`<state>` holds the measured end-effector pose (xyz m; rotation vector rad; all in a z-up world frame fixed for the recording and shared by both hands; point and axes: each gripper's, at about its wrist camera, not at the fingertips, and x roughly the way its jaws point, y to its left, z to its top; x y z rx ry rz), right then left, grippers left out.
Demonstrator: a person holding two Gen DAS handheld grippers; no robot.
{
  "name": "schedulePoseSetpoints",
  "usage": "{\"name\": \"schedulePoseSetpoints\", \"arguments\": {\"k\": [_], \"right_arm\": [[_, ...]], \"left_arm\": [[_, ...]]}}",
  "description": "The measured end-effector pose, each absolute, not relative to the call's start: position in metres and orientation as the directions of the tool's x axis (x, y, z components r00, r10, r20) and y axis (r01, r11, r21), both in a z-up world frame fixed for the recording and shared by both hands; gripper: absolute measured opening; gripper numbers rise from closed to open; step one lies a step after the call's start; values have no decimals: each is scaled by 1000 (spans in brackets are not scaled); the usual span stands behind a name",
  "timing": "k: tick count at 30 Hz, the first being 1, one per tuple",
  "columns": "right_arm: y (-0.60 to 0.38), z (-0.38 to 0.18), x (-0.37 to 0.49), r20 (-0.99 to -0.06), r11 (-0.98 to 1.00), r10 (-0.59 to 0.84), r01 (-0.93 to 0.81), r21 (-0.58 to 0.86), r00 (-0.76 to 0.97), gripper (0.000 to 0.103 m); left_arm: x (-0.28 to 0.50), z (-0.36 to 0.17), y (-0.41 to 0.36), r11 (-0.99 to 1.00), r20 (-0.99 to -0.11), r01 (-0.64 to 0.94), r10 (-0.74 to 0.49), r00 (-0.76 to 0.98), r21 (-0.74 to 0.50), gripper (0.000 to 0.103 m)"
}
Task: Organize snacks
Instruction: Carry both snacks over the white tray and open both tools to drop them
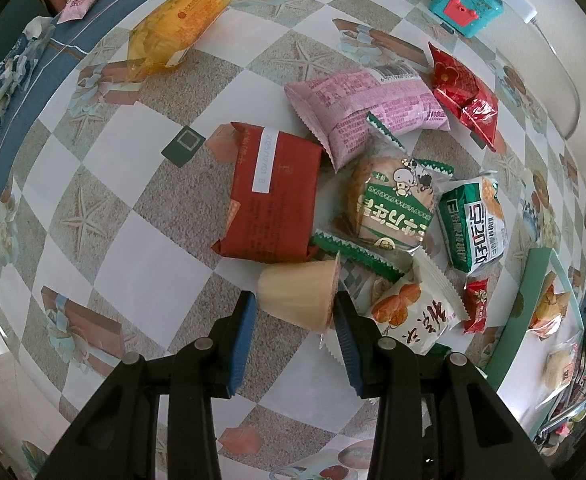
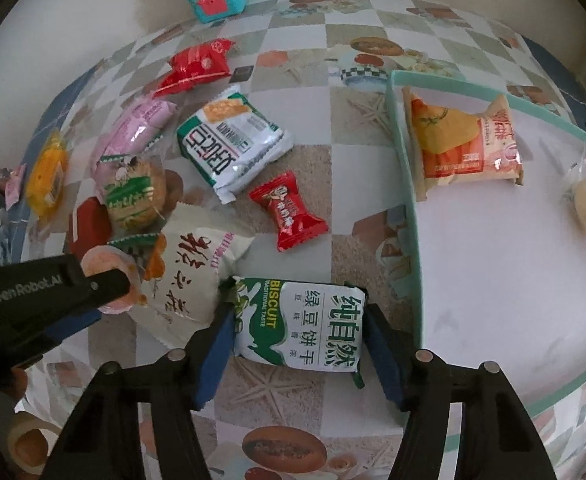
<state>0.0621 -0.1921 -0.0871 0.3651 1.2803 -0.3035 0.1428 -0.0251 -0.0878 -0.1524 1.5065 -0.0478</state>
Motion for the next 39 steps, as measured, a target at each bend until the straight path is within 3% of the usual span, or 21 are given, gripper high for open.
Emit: {"name": "schedulePoseSetpoints", "arguments": {"k": [22, 39], "right_arm": [[-221, -37, 49, -940, 861, -47, 490, 134, 339, 64], [-319, -28, -14, -947, 673, -129, 728, 134, 293, 64]], "left_arm": [[151, -37, -22, 985, -971, -68, -144, 191, -160, 38], [119, -2, -68, 978, -943, 65, -211, 258, -200, 38]]}}
